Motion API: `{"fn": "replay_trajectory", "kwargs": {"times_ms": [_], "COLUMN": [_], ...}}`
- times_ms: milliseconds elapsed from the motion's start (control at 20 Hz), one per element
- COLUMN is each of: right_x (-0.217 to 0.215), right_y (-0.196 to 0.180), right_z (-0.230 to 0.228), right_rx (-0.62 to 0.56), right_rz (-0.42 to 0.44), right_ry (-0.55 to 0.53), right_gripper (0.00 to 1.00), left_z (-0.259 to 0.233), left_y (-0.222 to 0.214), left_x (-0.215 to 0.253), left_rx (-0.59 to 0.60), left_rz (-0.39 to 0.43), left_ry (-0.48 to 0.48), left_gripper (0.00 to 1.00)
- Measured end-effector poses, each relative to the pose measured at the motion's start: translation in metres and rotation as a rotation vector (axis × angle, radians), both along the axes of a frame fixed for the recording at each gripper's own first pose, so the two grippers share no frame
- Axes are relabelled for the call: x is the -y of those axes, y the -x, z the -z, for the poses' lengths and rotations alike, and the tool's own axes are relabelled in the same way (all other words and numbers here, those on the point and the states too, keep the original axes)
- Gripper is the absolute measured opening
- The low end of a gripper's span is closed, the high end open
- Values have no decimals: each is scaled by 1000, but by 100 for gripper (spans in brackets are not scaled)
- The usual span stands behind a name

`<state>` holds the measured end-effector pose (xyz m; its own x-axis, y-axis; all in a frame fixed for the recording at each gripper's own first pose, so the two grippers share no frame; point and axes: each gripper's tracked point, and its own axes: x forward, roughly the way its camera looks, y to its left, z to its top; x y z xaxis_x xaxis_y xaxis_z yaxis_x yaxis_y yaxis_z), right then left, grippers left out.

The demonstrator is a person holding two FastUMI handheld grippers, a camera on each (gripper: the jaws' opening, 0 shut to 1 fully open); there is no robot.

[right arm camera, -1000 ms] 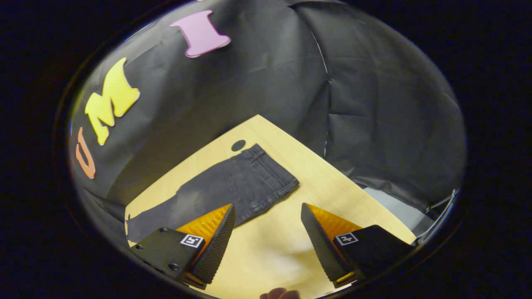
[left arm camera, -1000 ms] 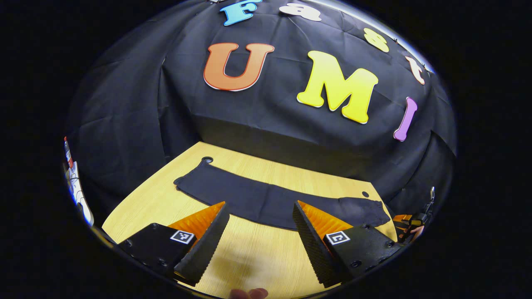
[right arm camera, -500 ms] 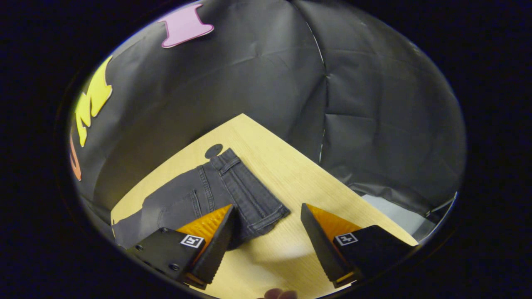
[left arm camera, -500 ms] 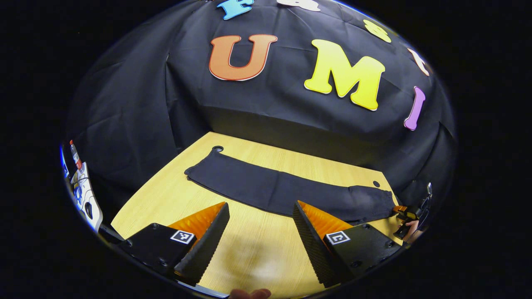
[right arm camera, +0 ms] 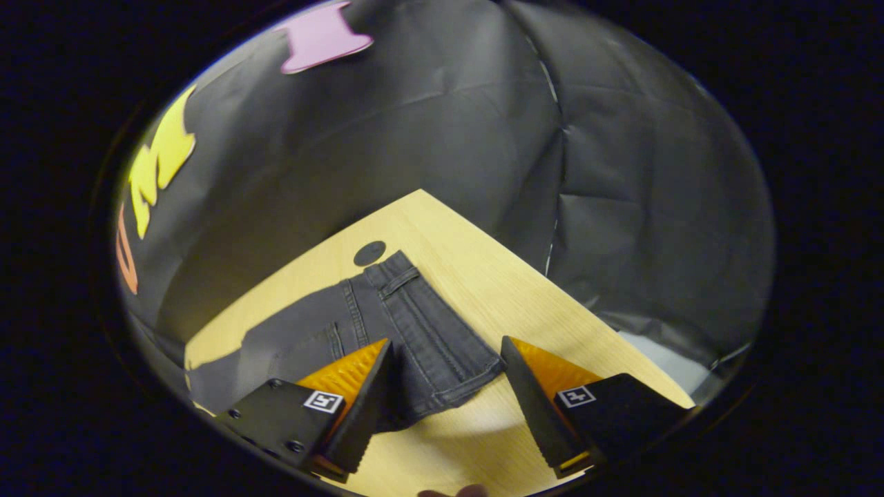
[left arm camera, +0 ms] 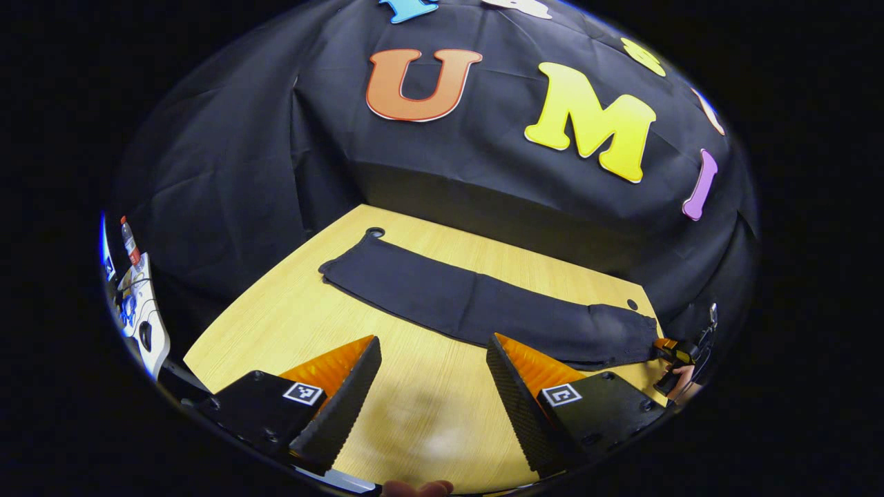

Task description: Grasp the waist and the cuffs of the jeans and fold them to make the two legs overlap; first hold the waist and fold one-third of the jeans toward the cuffs, then hold the cuffs and fold the remaining one-third in the same direction to finish folding.

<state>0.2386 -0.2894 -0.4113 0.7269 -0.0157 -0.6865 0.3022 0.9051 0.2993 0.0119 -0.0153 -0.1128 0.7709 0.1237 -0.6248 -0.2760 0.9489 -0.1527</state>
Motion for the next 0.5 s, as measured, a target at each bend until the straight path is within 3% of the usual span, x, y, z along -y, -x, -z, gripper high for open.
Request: {"fn": "replay_trajectory", "kwargs": {"times_ms": [250, 300, 350, 400, 500], "right_x": [-16, -23, -33, -42, -64], "right_y": [-3, -3, -3, -1, 0], "right_z": [-38, -52, -71, -87, -126], "right_rx": [-17, -12, 10, 20, 58], "right_rz": [-35, -51, -61, -76, -118], "right_ry": [84, 94, 92, 89, 89], "right_gripper": [24, 16, 15, 4, 3], "left_z": [-8, -10, -12, -14, -14], "left_y": [5, 5, 8, 10, 20], "left_x": [-13, -17, -23, -28, -42], "left_rx": [20, 27, 32, 39, 59], "left_rz": [-31, -39, -48, -58, -76], "left_ry": [-13, -17, -14, -7, 8], "left_gripper": [99, 99, 99, 99, 99]}}
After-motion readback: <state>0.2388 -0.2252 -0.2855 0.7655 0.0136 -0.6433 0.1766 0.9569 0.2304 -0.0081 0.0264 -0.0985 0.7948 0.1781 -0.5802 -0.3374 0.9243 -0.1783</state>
